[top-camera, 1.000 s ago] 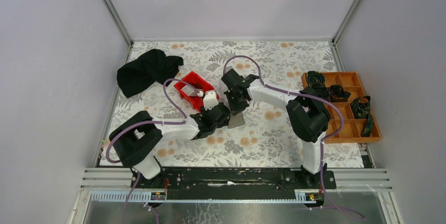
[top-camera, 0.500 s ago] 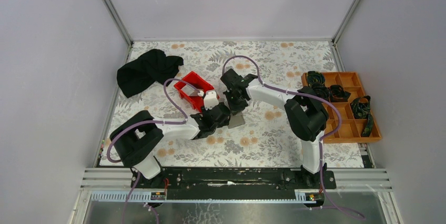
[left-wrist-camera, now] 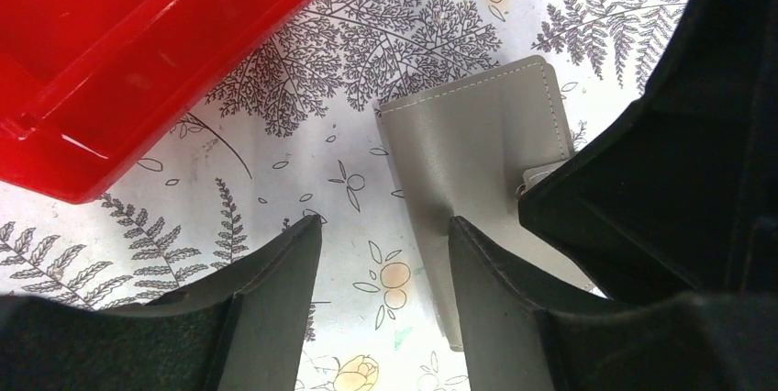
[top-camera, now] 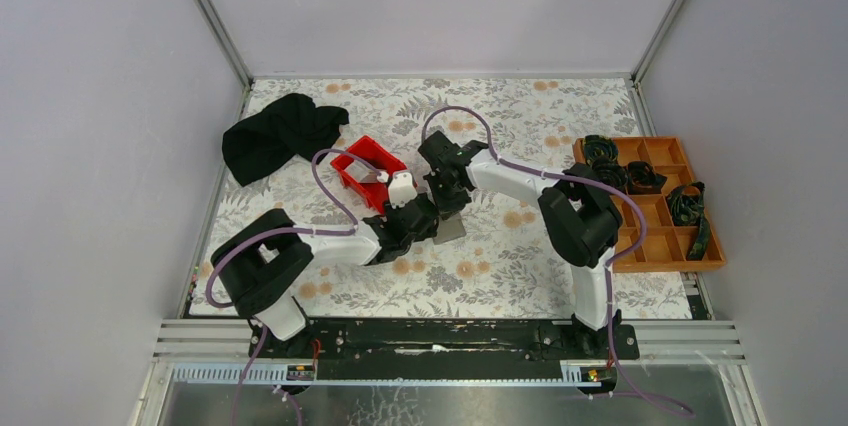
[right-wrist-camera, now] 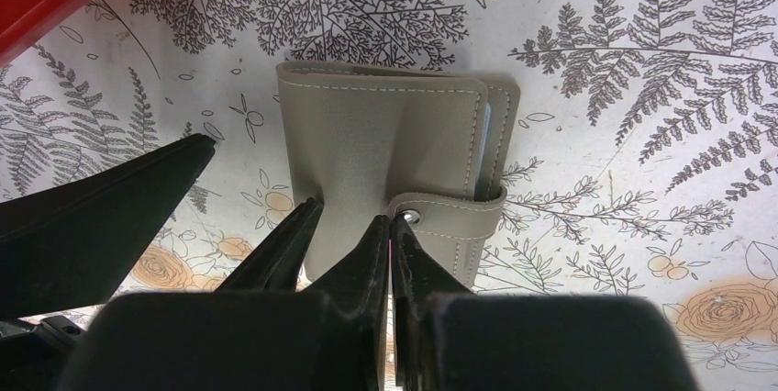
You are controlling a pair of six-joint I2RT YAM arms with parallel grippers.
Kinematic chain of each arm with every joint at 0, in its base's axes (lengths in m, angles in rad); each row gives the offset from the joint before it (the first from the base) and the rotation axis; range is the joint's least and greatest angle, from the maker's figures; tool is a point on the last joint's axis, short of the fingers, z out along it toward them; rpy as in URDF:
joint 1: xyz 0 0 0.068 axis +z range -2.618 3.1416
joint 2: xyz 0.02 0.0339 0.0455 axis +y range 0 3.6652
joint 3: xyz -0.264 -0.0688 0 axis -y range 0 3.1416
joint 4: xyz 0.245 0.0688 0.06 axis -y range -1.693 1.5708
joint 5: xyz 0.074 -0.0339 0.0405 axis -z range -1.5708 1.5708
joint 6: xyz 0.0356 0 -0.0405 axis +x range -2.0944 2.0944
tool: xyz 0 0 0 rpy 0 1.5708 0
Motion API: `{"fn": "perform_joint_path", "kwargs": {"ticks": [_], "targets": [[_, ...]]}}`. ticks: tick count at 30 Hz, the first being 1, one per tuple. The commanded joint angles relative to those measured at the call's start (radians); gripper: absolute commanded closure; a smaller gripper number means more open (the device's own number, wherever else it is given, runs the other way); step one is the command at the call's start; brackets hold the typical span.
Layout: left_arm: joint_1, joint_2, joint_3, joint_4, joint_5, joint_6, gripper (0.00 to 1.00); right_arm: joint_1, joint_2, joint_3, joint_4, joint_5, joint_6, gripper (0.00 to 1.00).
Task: Put the credit cards into the card holder
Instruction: Close the card holder at the center of the board.
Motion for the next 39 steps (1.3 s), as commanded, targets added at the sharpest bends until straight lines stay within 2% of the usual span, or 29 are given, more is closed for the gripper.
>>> {"fn": "perform_joint_path", "kwargs": {"ticks": [1,19,32,34,39], "targets": [[0.015,0.049,-0.022,-0.042,0.045,0.011,0.39,0.014,0.036,0.032,0.015,-0.024,-0.008,0.95],[0.038,0.068,-0.043,-0.032,0.058,0.027,0.39,0.014,0.148,0.121,-0.031,-0.047,-0.023,0.95],[0.049,0.155,-0.04,-0.066,0.113,0.012,0.4,0.008,0.216,0.161,-0.054,-0.067,-0.027,0.95],[0.048,0.143,-0.049,-0.064,0.114,0.004,0.4,0.007,0.205,0.161,-0.053,-0.063,-0.03,0.92],[0.049,0.1,-0.048,-0.084,0.095,0.01,0.4,0.008,0.13,0.154,-0.028,-0.045,-0.035,0.72]]}}
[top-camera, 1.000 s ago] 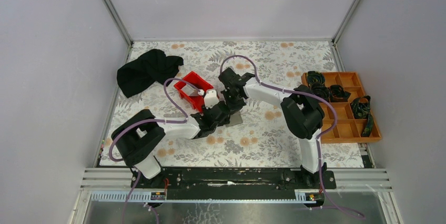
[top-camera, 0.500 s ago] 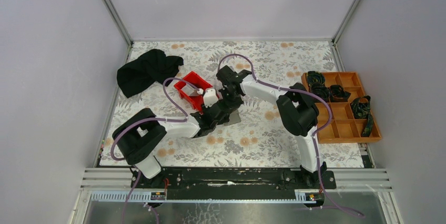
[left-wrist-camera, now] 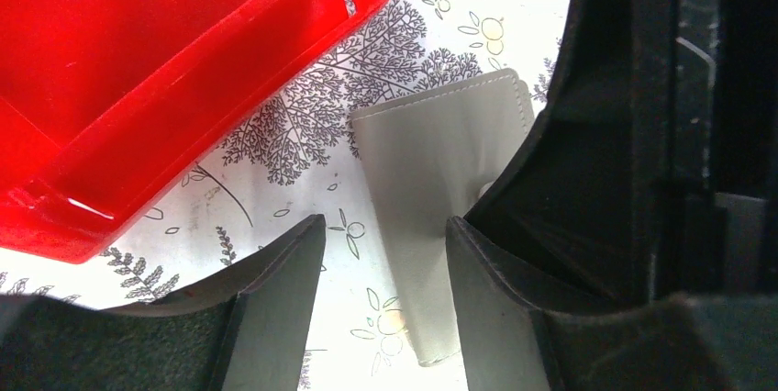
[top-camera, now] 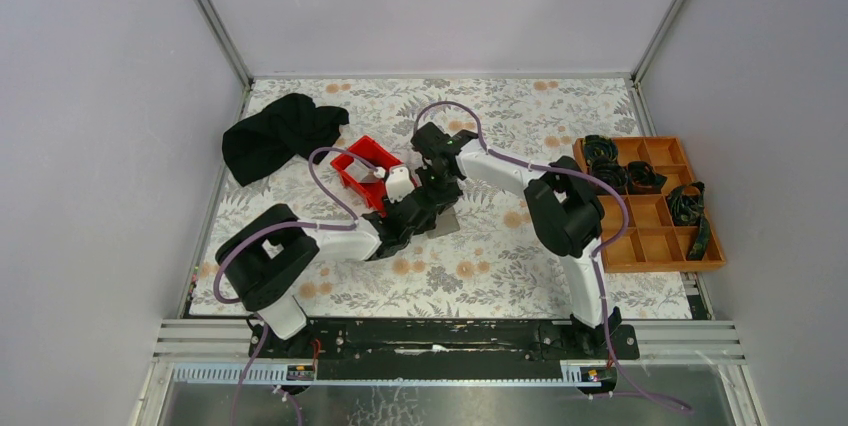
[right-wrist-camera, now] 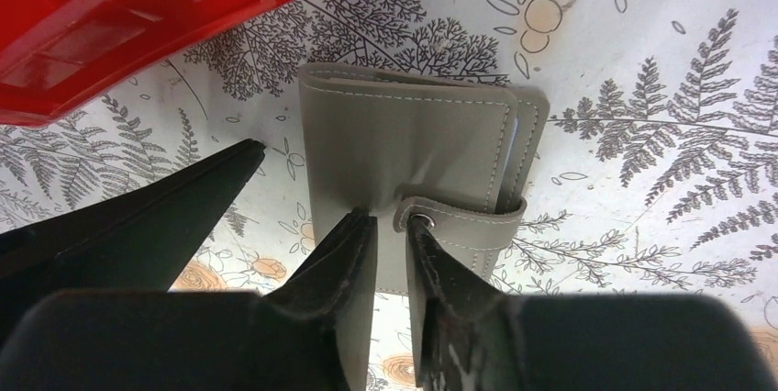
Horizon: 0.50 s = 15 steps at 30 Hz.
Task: Put the credit cards into the card holder
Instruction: Close the card holder at the center of the board.
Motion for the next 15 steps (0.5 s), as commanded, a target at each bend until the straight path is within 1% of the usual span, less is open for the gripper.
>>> {"fn": "perform_joint_path", "kwargs": {"ticks": [1,4,7,11,15], "targets": [[0.004,0.055,-0.047,-0.169,0.074,0.01,0.39,0.022,-0.008,-0.013,0.056,0.043,-0.025,0.69],[0.005,0.023,-0.028,-0.2,0.052,0.022,0.39,0.021,-0.038,-0.001,0.045,0.08,-0.028,0.64],[0.005,-0.019,-0.004,-0.233,0.019,0.037,0.39,0.021,-0.094,-0.025,0.064,0.105,-0.014,0.58],[0.005,-0.07,0.019,-0.272,-0.014,0.045,0.38,0.021,-0.172,-0.079,0.097,0.126,0.005,0.56],[0.005,-0.14,0.031,-0.31,-0.012,0.03,0.37,0.022,-0.278,-0.154,0.155,0.16,0.025,0.54]]}}
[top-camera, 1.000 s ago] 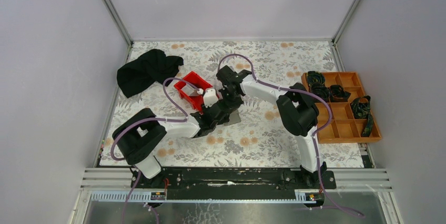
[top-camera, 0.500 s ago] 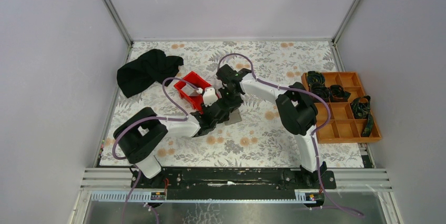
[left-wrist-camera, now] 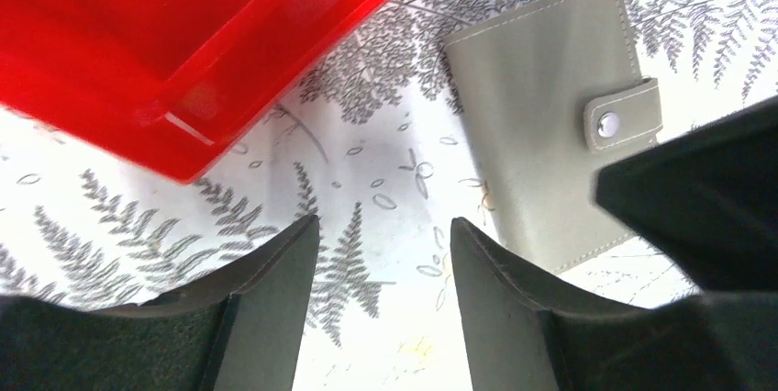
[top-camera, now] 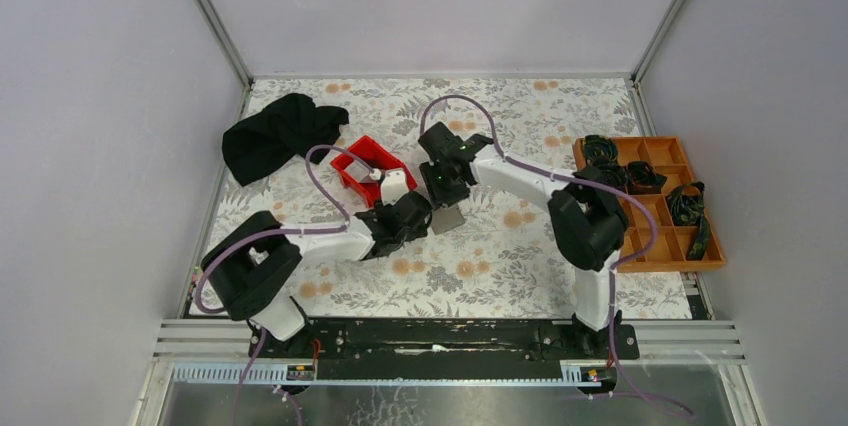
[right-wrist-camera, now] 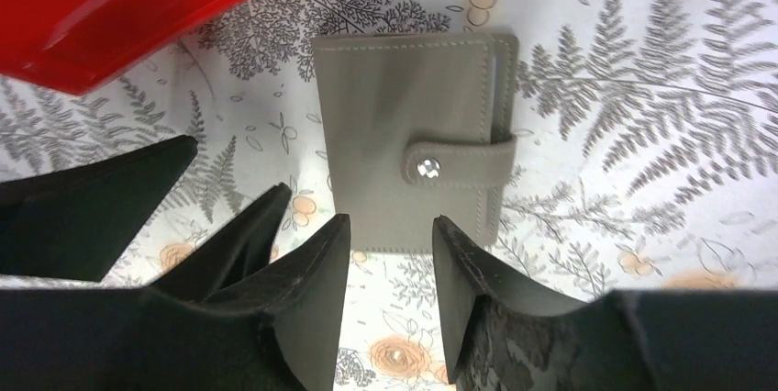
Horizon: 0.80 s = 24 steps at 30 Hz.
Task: Put the credit cards into the card holder
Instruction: Close the card holder at the center of the board, then reset both arms
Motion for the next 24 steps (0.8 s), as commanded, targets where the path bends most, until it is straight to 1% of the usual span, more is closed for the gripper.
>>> {"fn": "perform_joint_path", "kwargs": {"ticks": [1,6,8,9,10,12,14,17,18,21,24], "targets": [[0.004,-0.088,0.028,-0.127,-0.009,0.009,0.37,0.01,-0.176,-0.061,0.086,0.078,0.032,0.54],[-0.001,-0.217,0.131,-0.213,-0.008,0.072,0.34,0.001,-0.324,-0.139,0.124,0.207,0.034,0.39],[-0.002,-0.256,0.19,-0.257,-0.04,0.112,0.29,-0.007,-0.391,-0.167,0.133,0.282,0.022,0.3],[-0.003,-0.276,0.224,-0.272,-0.056,0.141,0.08,-0.012,-0.421,-0.183,0.138,0.316,0.013,0.27],[-0.003,-0.295,0.243,-0.28,-0.068,0.168,0.01,-0.02,-0.446,-0.2,0.143,0.349,0.002,0.24],[-0.002,-0.332,0.278,-0.299,-0.106,0.227,0.0,-0.05,-0.504,-0.236,0.153,0.398,-0.014,0.16],[-0.002,-0.361,0.301,-0.32,-0.167,0.277,0.0,-0.086,-0.542,-0.274,0.159,0.424,-0.026,0.12],[0.0,-0.4,0.312,-0.35,-0.244,0.331,0.0,-0.121,-0.583,-0.315,0.148,0.469,-0.045,0.03],[0.001,-0.411,0.31,-0.358,-0.264,0.341,0.0,-0.123,-0.591,-0.325,0.143,0.509,-0.049,0.01],[0.009,-0.436,0.287,-0.369,-0.303,0.354,0.0,-0.124,-0.592,-0.334,0.095,0.583,-0.045,0.01],[0.02,-0.464,0.25,-0.37,-0.322,0.347,0.0,-0.124,-0.585,-0.324,0.03,0.623,-0.004,0.01]]}}
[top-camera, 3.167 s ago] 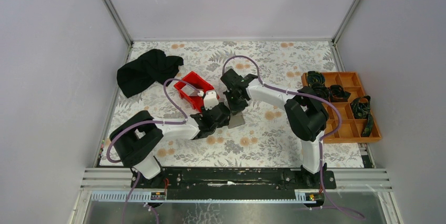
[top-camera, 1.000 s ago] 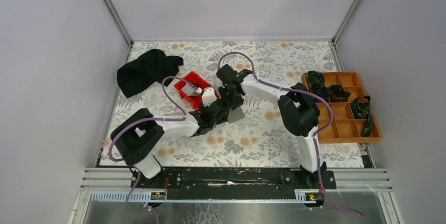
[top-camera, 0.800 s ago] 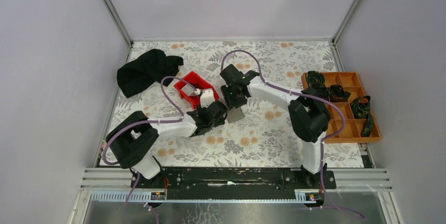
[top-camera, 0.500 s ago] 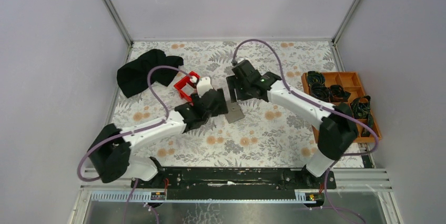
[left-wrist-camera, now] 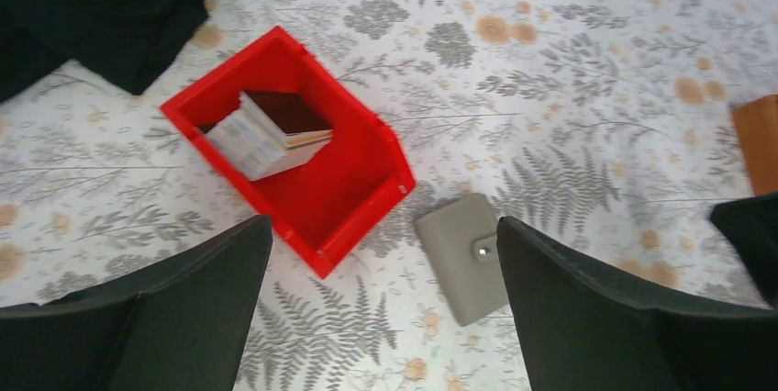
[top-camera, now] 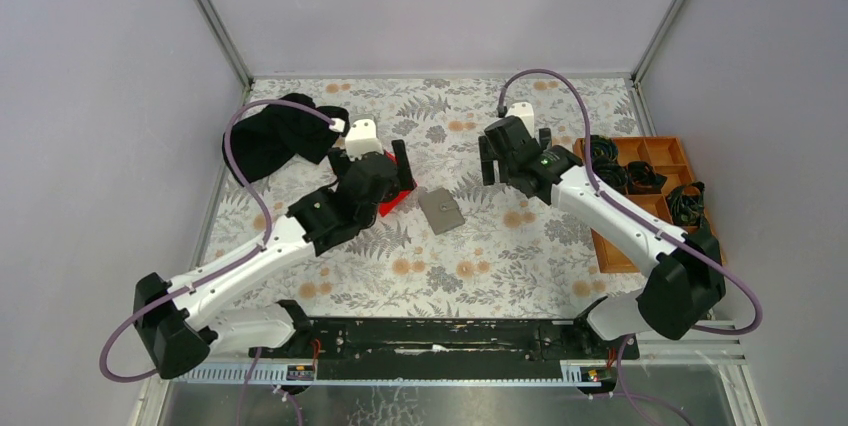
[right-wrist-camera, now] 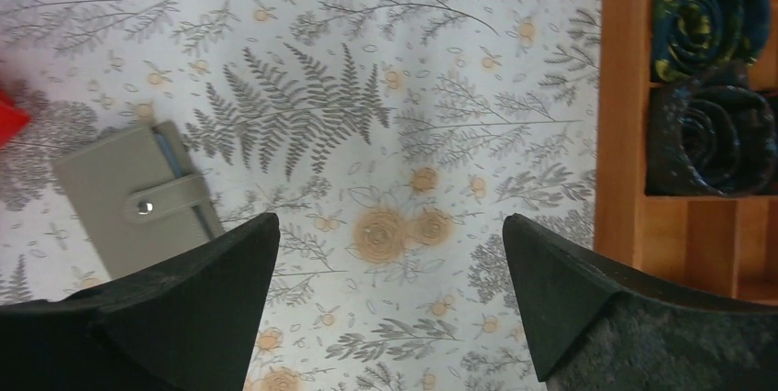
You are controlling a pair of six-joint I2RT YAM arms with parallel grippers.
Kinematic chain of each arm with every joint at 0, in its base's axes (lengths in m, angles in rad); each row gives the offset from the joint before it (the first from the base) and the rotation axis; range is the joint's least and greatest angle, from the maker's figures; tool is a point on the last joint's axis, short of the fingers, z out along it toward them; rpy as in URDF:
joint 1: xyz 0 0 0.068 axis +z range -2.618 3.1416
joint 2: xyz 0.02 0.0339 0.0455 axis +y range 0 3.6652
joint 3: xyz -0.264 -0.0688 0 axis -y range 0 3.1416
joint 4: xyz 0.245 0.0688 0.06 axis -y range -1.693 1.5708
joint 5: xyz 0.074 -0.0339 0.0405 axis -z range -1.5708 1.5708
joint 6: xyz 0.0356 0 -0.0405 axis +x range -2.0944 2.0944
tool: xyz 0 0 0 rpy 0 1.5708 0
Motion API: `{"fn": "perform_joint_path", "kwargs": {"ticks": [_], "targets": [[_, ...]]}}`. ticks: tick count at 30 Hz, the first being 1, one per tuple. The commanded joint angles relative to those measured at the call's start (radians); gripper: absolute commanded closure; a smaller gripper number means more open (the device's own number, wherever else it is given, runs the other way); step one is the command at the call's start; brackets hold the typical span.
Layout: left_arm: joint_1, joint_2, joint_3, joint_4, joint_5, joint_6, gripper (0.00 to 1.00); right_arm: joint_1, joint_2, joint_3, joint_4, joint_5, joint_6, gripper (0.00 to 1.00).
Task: Put the credit cards into the card holder
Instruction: Reset both arms
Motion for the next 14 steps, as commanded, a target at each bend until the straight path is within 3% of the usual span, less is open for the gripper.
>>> {"fn": "perform_joint_path", "kwargs": {"ticks": [1,14], "targets": [[0.019,-0.042,-0.052,-0.047,-0.099,0.041,0.0,0.003,-0.02,0.007,-0.074,0.141,0.036,0.01],[0.071,-0.108,-0.152,0.004,-0.082,0.07,0.0,0.003,-0.186,-0.121,0.035,0.155,0.013,0.01]]}}
